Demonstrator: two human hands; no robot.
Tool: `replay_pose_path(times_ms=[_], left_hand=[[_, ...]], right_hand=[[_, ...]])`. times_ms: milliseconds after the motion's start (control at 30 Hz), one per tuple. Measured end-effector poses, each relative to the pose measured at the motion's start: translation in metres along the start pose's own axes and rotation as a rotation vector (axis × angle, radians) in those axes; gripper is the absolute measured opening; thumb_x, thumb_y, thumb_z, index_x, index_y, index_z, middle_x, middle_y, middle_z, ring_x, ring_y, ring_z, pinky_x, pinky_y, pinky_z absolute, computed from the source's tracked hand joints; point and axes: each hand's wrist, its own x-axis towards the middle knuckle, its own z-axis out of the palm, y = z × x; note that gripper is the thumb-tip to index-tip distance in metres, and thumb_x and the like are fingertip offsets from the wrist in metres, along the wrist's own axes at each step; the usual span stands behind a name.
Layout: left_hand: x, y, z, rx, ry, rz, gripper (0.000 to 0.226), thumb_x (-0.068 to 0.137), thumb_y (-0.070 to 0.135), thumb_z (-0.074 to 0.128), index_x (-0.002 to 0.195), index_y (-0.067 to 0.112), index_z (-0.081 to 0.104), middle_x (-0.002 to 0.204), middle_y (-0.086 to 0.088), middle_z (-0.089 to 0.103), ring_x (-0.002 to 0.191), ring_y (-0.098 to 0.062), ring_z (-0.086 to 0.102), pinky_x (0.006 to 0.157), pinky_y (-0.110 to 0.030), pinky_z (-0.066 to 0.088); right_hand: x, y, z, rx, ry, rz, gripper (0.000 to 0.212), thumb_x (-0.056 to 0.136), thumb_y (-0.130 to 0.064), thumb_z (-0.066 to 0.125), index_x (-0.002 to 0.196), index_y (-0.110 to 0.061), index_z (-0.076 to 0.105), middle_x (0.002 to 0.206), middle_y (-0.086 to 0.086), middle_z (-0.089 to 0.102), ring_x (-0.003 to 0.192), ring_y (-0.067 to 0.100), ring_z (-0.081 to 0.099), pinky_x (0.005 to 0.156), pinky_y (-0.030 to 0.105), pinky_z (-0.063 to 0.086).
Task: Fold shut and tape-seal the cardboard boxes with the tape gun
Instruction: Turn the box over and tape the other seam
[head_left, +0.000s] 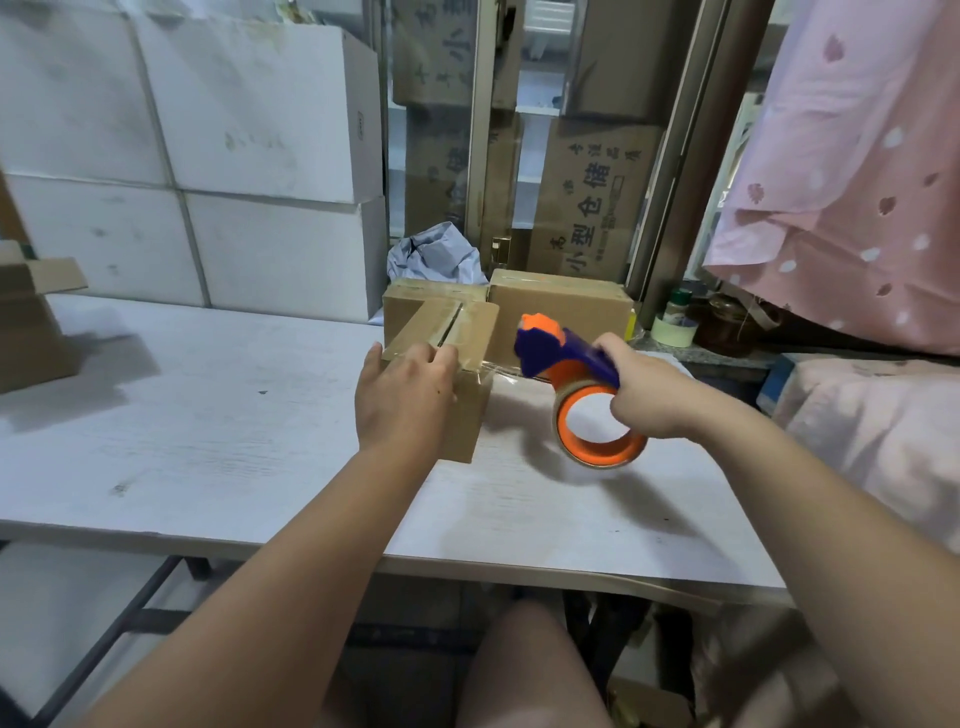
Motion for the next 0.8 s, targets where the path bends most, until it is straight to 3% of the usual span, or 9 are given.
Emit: replay_pose_path(times_ms=[100, 267, 533, 600, 667, 700, 767, 800], left_hand=[[0.001, -0.001, 0.001, 0.007, 0.012, 0.012, 0.018, 0.096, 0.026, 0.048, 0.114, 0.023, 0.049, 0.118, 0.002, 0.057, 0.105, -0.018, 0.056, 0.115, -0.035, 0.012], [0.001, -0.001, 0.003, 0.002, 0.033, 0.021, 0.019, 0.095, 0.027, 0.05, 0.114, 0.023, 0.048, 0.118, 0.001, 0.056, 0.107, -0.018, 0.055, 0.114, -0.033, 0.012], [-0.002, -0.002, 0.01, 0.094, 0.063, 0.118, 0.039, 0.085, 0.009, 0.058, 0.119, 0.019, 0.042, 0.12, -0.001, 0.051, 0.112, -0.019, 0.05, 0.114, -0.032, 0.017], [-0.003, -0.002, 0.01, 0.137, 0.067, 0.148, 0.044, 0.08, 0.008, 0.061, 0.118, 0.017, 0.041, 0.113, -0.003, 0.052, 0.107, -0.021, 0.052, 0.111, -0.032, 0.025], [-0.003, 0.001, 0.007, 0.133, 0.128, 0.164, 0.055, 0.073, 0.015, 0.072, 0.12, 0.021, 0.045, 0.102, -0.005, 0.054, 0.095, -0.024, 0.056, 0.096, -0.032, 0.04], [-0.002, 0.003, 0.007, 0.125, 0.106, 0.182, 0.064, 0.074, 0.019, 0.073, 0.129, 0.026, 0.041, 0.104, -0.006, 0.052, 0.096, -0.026, 0.054, 0.092, -0.032, 0.041], [-0.002, 0.007, 0.01, 0.095, 0.036, 0.223, 0.077, 0.082, 0.025, 0.067, 0.143, 0.033, 0.022, 0.119, -0.011, 0.042, 0.114, -0.029, 0.044, 0.101, -0.035, 0.036], [0.0, 0.008, 0.011, 0.083, 0.015, 0.239, 0.077, 0.082, 0.028, 0.068, 0.144, 0.03, 0.022, 0.127, -0.014, 0.038, 0.12, -0.031, 0.04, 0.104, -0.037, 0.034]], right_hand=[[-0.005, 0.009, 0.002, 0.114, 0.049, -0.009, 0.045, 0.083, 0.008, 0.048, 0.112, -0.024, 0.036, 0.083, 0.007, 0.052, 0.07, 0.022, 0.052, 0.053, 0.031, 0.041], [-0.005, 0.008, 0.021, -0.128, -0.019, 0.007, 0.042, 0.077, 0.004, 0.046, 0.105, -0.026, 0.036, 0.084, 0.008, 0.052, 0.073, 0.025, 0.053, 0.065, 0.042, 0.047], [0.003, -0.015, 0.022, -0.351, -0.015, -0.007, 0.037, 0.085, -0.006, 0.044, 0.116, -0.025, 0.034, 0.094, 0.009, 0.048, 0.085, 0.03, 0.05, 0.067, 0.04, 0.045], [0.004, -0.021, 0.015, -0.4, -0.015, -0.008, 0.036, 0.086, -0.007, 0.043, 0.117, -0.024, 0.034, 0.094, 0.009, 0.046, 0.085, 0.031, 0.049, 0.069, 0.04, 0.045], [0.007, -0.028, 0.007, -0.45, -0.013, -0.019, 0.033, 0.087, -0.007, 0.041, 0.115, -0.024, 0.036, 0.091, 0.009, 0.044, 0.083, 0.031, 0.047, 0.07, 0.04, 0.045], [0.008, -0.032, 0.003, -0.477, -0.011, -0.024, 0.032, 0.088, -0.006, 0.04, 0.114, -0.024, 0.036, 0.09, 0.009, 0.043, 0.083, 0.031, 0.045, 0.07, 0.04, 0.044], [0.011, -0.038, -0.003, -0.523, -0.006, -0.032, 0.032, 0.089, -0.006, 0.041, 0.115, -0.024, 0.038, 0.091, 0.009, 0.044, 0.084, 0.03, 0.045, 0.07, 0.04, 0.046], [0.012, -0.041, -0.005, -0.539, -0.009, -0.034, 0.033, 0.09, -0.006, 0.043, 0.117, -0.025, 0.039, 0.093, 0.009, 0.046, 0.085, 0.029, 0.046, 0.071, 0.04, 0.047]])
